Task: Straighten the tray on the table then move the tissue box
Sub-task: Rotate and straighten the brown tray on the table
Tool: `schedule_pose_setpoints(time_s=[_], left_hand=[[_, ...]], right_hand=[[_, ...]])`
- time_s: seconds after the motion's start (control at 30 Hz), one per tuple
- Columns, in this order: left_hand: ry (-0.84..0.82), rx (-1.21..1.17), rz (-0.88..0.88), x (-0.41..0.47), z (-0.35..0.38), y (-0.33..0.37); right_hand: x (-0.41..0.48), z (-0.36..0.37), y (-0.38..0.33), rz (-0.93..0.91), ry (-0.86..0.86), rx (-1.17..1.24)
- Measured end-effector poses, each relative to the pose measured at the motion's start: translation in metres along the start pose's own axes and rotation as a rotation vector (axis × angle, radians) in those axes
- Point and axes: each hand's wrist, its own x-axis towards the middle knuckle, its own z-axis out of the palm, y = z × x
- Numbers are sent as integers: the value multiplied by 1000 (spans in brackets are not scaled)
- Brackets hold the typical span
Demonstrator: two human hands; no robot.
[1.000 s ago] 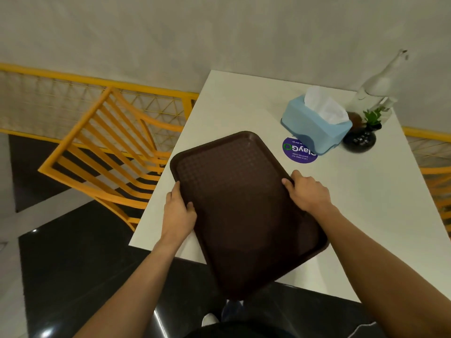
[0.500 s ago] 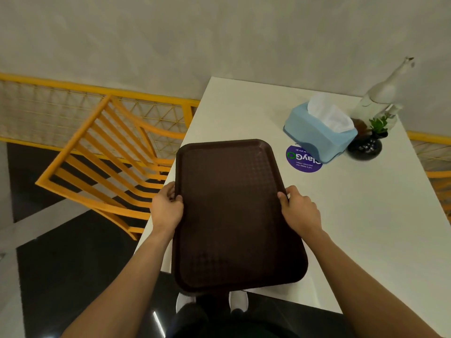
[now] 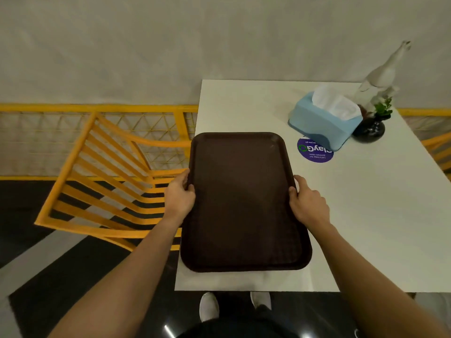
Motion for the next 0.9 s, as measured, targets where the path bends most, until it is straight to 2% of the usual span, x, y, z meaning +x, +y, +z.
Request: schedule_pose_setpoints(time_s=[0.13, 0.27, 0.5, 0.7, 0.9], left_hand=[[-16, 193, 157, 11, -3, -6], [-63, 234, 230, 15, 0, -6], [-100, 250, 215, 17, 10, -5], [-109, 313, 220, 17, 11, -8], [-63, 364, 209, 14, 16, -8]], right_hand=[[0, 4, -9, 28, 20, -17], [5, 1, -10, 63, 10, -58], [20, -9, -13, 72, -14, -82], [22, -9, -17, -69, 49, -113], [23, -1, -5, -125, -47, -148]])
